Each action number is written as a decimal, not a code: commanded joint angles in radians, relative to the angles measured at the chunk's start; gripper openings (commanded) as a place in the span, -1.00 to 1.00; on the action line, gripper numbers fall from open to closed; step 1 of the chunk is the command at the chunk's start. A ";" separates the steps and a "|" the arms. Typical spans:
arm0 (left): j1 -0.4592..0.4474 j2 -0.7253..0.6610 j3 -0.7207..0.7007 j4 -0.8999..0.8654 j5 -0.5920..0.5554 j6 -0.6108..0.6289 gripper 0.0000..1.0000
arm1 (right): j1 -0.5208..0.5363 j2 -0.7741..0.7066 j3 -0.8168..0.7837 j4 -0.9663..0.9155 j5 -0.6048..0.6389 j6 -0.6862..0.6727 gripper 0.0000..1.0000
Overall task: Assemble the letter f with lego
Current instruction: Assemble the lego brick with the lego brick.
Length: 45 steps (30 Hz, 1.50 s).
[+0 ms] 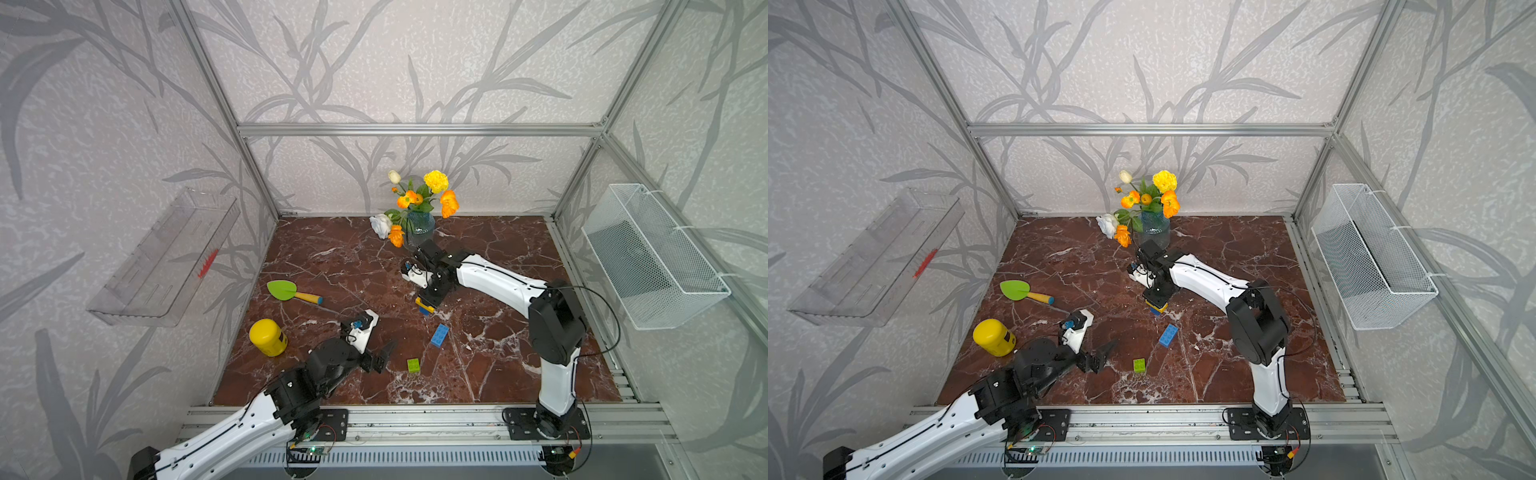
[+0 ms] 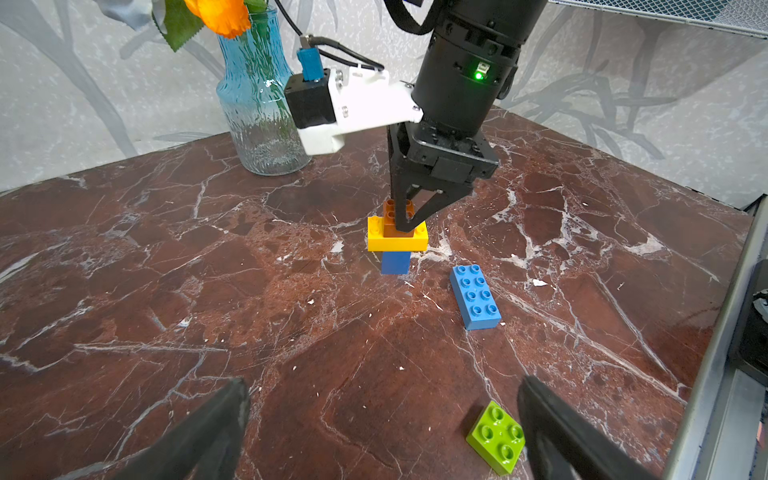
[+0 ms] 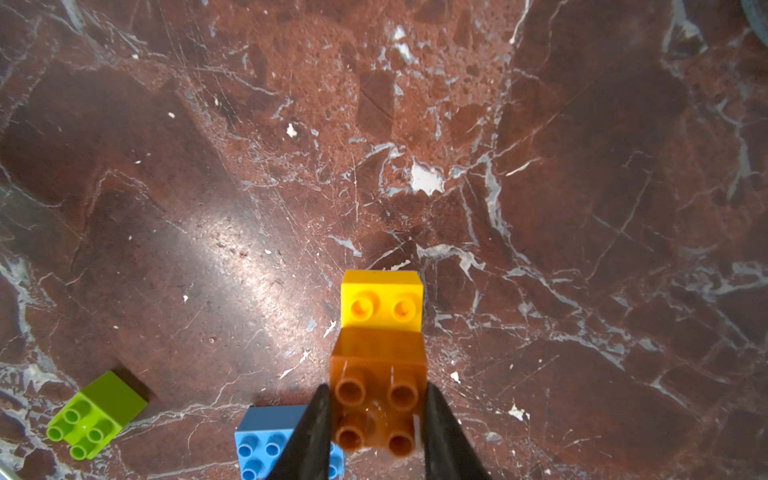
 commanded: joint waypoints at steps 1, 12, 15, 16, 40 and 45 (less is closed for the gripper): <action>-0.005 -0.007 -0.007 0.024 0.002 0.003 0.99 | 0.000 0.045 -0.008 -0.055 -0.017 0.011 -0.60; -0.005 0.003 -0.014 0.046 0.007 0.005 0.99 | 0.033 0.118 -0.131 0.024 -0.037 0.060 -0.69; -0.005 0.005 -0.012 0.047 0.008 0.006 0.99 | 0.033 0.109 -0.135 0.037 -0.037 0.066 -0.68; -0.005 0.004 -0.013 0.049 0.006 0.008 0.99 | 0.033 0.107 -0.133 0.037 -0.032 0.066 -0.69; -0.004 -0.026 -0.037 0.084 -0.016 0.026 0.99 | -0.003 -0.091 -0.197 -0.013 0.019 0.076 -0.69; -0.002 -0.027 -0.036 0.084 -0.017 0.027 0.99 | -0.003 -0.084 -0.174 -0.003 0.015 0.080 -0.68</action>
